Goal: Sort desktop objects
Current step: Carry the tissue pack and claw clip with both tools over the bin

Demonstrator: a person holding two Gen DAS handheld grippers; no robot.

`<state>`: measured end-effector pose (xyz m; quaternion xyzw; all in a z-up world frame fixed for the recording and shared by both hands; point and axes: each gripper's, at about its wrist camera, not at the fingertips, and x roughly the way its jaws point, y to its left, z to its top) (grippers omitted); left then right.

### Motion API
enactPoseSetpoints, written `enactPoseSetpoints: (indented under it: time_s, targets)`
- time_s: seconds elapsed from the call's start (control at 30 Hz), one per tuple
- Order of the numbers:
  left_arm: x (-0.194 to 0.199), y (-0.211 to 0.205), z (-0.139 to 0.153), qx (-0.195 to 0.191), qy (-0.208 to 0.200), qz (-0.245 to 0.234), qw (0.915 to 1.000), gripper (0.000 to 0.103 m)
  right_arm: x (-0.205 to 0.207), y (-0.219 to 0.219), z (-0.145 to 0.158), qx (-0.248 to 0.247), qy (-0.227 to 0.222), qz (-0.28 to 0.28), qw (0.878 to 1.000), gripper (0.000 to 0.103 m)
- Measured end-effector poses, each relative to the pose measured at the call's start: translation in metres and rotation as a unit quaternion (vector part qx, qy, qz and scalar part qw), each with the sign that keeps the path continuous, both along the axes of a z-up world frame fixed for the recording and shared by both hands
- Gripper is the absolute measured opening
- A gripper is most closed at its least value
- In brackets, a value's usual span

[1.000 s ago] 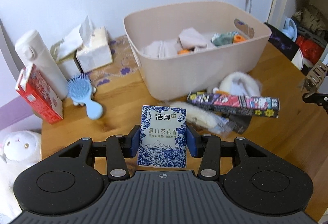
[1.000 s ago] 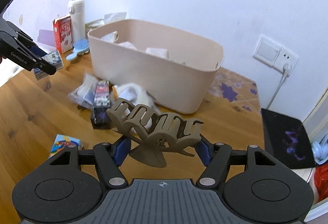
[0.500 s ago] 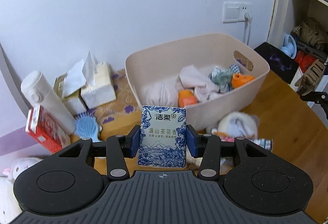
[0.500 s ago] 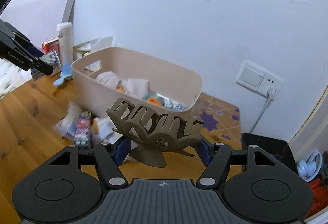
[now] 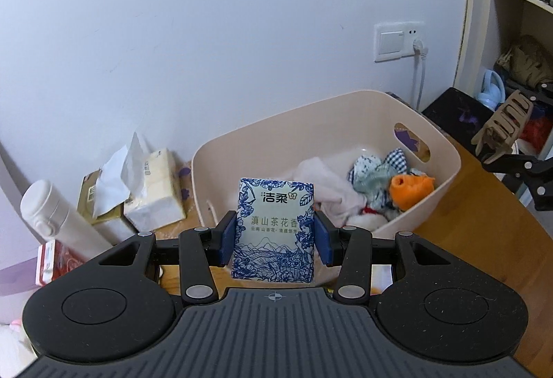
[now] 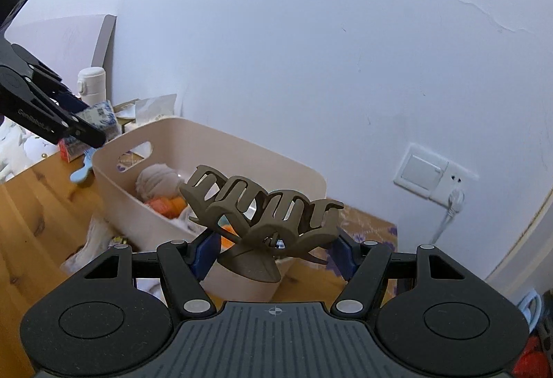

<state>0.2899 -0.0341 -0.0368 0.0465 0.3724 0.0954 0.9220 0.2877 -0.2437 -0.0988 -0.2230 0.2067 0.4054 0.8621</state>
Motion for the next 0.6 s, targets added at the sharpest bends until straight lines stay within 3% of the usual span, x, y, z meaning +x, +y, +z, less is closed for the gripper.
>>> enactPoseSetpoints:
  time_s: [0.6]
  targets:
    - [0.06,0.01,-0.046,-0.008,0.06,0.036,0.9975,0.047,0.052,0.039,-0.035,-0.038,0.013,0.021,0.999,0.065]
